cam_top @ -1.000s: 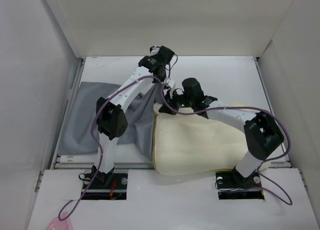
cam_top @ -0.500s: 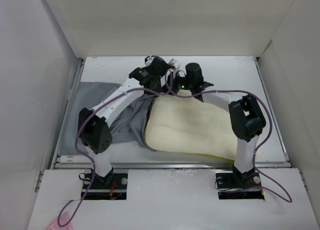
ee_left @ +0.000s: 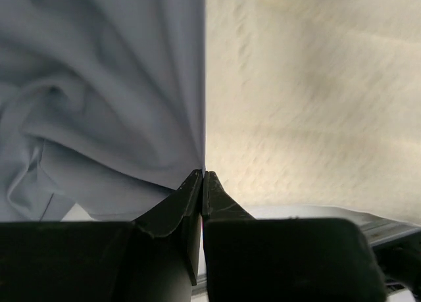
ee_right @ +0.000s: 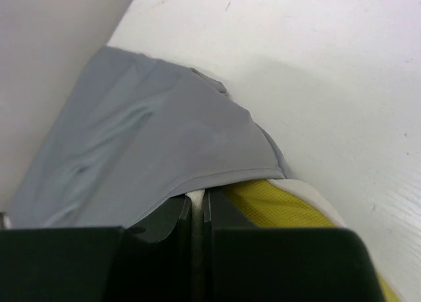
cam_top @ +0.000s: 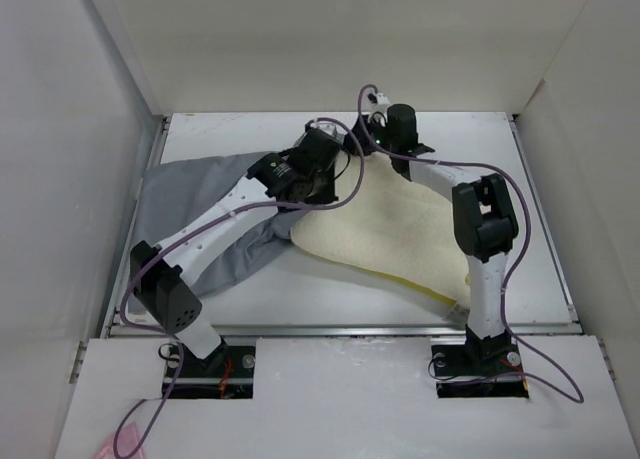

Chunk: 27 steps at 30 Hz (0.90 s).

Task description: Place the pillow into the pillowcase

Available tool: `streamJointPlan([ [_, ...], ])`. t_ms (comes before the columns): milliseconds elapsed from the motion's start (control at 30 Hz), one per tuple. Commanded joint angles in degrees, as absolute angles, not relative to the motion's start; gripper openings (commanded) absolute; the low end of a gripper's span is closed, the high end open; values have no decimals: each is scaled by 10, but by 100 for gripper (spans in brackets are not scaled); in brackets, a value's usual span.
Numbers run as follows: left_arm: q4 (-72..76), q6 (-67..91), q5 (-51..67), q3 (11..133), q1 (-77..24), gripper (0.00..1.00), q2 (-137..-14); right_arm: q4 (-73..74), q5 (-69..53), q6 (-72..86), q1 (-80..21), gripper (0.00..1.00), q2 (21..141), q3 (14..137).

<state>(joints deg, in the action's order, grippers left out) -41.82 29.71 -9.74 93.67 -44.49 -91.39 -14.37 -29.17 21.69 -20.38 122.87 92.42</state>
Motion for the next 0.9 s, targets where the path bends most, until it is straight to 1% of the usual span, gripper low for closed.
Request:
streamJointPlan([
  [0,-447,314,-110,890,-426,0,-919,-242,-312,327,-157,0,1249,977],
  [33,-437,321,-110,856,-419,0,-919,-250,-336,337,-143,0,1249,991],
  [100,-432,326,-102,839,-413,0,-934,-244,-343,344,-142,0,1263,1011],
  [200,-426,342,-108,838,-418,0,-954,-229,-305,360,-142,0,1269,1029],
  [267,-426,347,-108,838,-418,0,-962,-231,-267,376,-132,0,1269,1020],
  [333,-432,354,-108,845,-418,0,-962,-256,-248,437,-118,0,1269,1020],
  [433,-440,359,-131,839,-418,0,-962,-315,-302,528,-82,0,1269,1031],
  [567,-454,359,-131,862,-418,0,-962,-310,-317,546,-63,0,1254,1036],
  [667,-461,345,-110,862,-418,0,-962,-304,-291,551,-49,0,1231,1020],
  [767,-467,336,-86,875,-431,0,-956,-297,-229,556,-49,0,1211,991],
  [833,-437,317,-63,904,-445,0,-969,-297,-185,563,-58,0,1202,970],
  [867,-419,304,-40,941,-445,0,-976,-308,-167,563,-58,0,1193,946],
])
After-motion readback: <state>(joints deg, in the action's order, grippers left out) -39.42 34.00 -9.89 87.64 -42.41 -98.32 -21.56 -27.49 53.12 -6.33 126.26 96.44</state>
